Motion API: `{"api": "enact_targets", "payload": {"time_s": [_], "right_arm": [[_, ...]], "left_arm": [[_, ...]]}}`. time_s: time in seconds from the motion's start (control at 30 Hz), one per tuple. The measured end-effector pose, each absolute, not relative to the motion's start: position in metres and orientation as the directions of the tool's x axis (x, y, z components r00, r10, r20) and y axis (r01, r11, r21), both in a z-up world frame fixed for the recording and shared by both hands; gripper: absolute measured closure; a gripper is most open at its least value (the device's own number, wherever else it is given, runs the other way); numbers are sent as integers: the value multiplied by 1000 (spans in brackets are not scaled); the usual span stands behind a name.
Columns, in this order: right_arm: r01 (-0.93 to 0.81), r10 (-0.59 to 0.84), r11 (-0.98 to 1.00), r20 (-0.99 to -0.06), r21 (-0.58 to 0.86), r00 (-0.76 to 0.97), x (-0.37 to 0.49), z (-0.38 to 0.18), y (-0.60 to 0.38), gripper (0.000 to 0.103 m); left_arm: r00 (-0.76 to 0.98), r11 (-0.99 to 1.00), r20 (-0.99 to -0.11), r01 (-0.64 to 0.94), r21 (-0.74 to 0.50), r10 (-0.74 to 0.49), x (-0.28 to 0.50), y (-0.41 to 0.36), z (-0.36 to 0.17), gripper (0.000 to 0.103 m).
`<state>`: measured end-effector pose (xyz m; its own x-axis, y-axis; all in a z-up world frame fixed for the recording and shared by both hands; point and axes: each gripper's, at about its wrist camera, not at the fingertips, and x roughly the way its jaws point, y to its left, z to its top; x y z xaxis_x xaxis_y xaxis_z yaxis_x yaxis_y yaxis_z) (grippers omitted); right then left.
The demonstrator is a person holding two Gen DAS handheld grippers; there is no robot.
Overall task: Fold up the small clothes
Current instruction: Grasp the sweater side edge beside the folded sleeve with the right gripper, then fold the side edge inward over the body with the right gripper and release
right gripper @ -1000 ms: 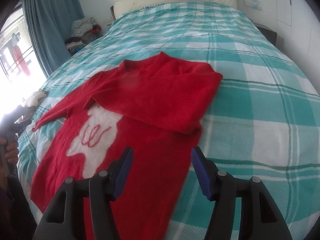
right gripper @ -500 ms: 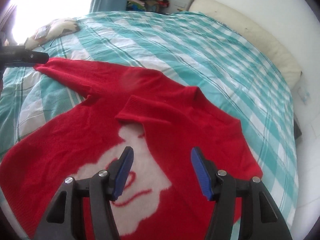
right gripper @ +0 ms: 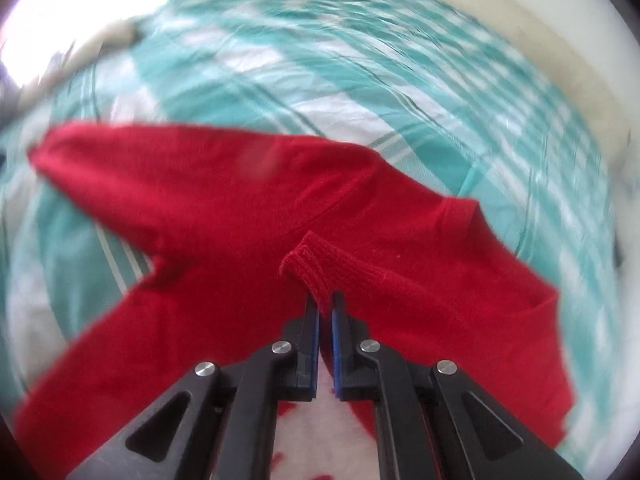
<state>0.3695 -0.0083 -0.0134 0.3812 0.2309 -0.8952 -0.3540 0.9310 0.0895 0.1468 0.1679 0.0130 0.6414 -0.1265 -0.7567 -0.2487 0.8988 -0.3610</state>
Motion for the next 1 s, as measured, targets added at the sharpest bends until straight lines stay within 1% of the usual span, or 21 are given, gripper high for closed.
{"api": "enact_targets", "payload": {"time_s": [0.03, 0.07, 0.1, 0.17, 0.23, 0.3, 0.37, 0.43, 0.53, 0.6, 0.63, 0.73, 0.8, 0.87, 0.93, 1.0], "right_arm": [[-310, 353, 916, -879, 255, 319, 374, -18, -20, 71], [-263, 453, 884, -848, 386, 276, 375, -22, -29, 45], [-227, 527, 848, -807, 478, 268, 373, -22, -38, 41], [-193, 627, 779, -725, 597, 285, 366, -15, -54, 41], [-173, 659, 745, -674, 644, 334, 356, -2, -77, 41], [-146, 632, 761, -671, 632, 388, 343, 9, -105, 41], [-114, 562, 810, -706, 575, 432, 326, 16, -135, 39], [-79, 470, 868, -762, 490, 445, 306, 17, -160, 39], [28, 260, 949, -830, 313, 493, 279, 18, -205, 39], [40, 117, 985, -832, 165, 542, 256, 23, -226, 39], [6, 76, 995, -825, 95, 559, 244, 26, -230, 39], [-175, 27, 981, -823, -88, 567, 217, 18, -219, 39], [-233, -16, 957, -836, -171, 548, 209, 5, -211, 40], [-226, -126, 929, -824, -293, 552, 208, -10, -209, 44], [-216, -186, 904, -793, -370, 580, 208, -19, -209, 46], [-191, -187, 910, -776, -367, 602, 213, -24, -213, 61]], "left_arm": [[639, 897, -759, -254, -363, -126, 147, 170, 12, 8], [636, 894, -762, -260, -364, -125, 147, 172, 11, 8], [633, 892, -764, -267, -366, -124, 146, 173, 10, 8], [630, 885, -767, -279, -373, -125, 146, 178, 8, 8], [629, 880, -768, -290, -375, -120, 145, 181, 7, 8], [626, 877, -771, -297, -376, -119, 145, 182, 6, 8], [621, 877, -774, -296, -378, -124, 145, 182, 5, 8], [616, 883, -779, -292, -368, -121, 144, 178, 3, 8], [605, 897, -789, -283, -340, -108, 142, 171, 0, 8], [599, 905, -795, -278, -321, -98, 141, 167, -2, 8], [598, 909, -797, -278, -312, -91, 141, 166, -2, 8], [592, 913, -802, -281, -296, -78, 144, 163, -5, 8], [586, 913, -806, -282, -294, -79, 146, 161, -7, 8], [582, 918, -810, -279, -281, -71, 146, 157, -8, 8], [576, 926, -816, -275, -259, -57, 146, 154, -10, 8], [569, 931, -820, -268, -247, -53, 146, 152, -12, 8]]}}
